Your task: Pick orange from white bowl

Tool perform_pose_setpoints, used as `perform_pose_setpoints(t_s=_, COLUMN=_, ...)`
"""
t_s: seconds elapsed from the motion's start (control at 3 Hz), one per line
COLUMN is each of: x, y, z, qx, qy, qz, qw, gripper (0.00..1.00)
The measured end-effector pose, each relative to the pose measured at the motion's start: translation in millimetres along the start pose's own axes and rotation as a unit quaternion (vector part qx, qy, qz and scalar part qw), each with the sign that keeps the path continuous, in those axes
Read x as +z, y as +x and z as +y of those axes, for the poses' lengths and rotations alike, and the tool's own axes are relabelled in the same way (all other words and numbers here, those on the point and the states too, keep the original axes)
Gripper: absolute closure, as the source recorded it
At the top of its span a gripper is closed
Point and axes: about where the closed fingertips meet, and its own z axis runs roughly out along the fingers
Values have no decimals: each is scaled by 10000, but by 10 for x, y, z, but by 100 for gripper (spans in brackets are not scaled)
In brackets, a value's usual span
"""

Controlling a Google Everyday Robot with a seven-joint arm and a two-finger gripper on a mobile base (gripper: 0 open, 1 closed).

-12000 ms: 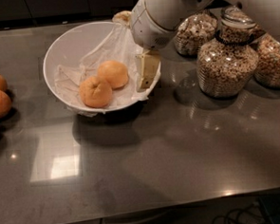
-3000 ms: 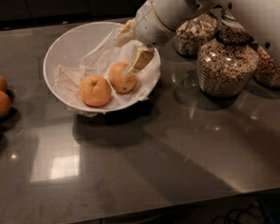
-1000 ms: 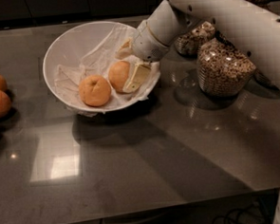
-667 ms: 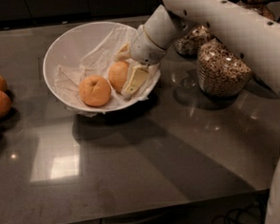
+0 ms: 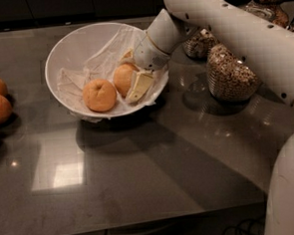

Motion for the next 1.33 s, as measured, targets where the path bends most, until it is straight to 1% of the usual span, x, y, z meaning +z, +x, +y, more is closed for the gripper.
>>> perform_pose_setpoints(t_s=0.33, x=28, y=8, z=-8, qx=10, qy=-32, qz=-1, qw=10000, gripper=47)
perform_pose_setpoints(t_s=1.0, x=33, y=6, z=-12, qx=7, qy=-34, qz=-7, qw=10000, gripper=94)
perform_pose_setpoints(t_s=1.33, x=44, y=-24, z=-23, qx=-31, qy=-55, qz=-6, qw=10000, gripper=100)
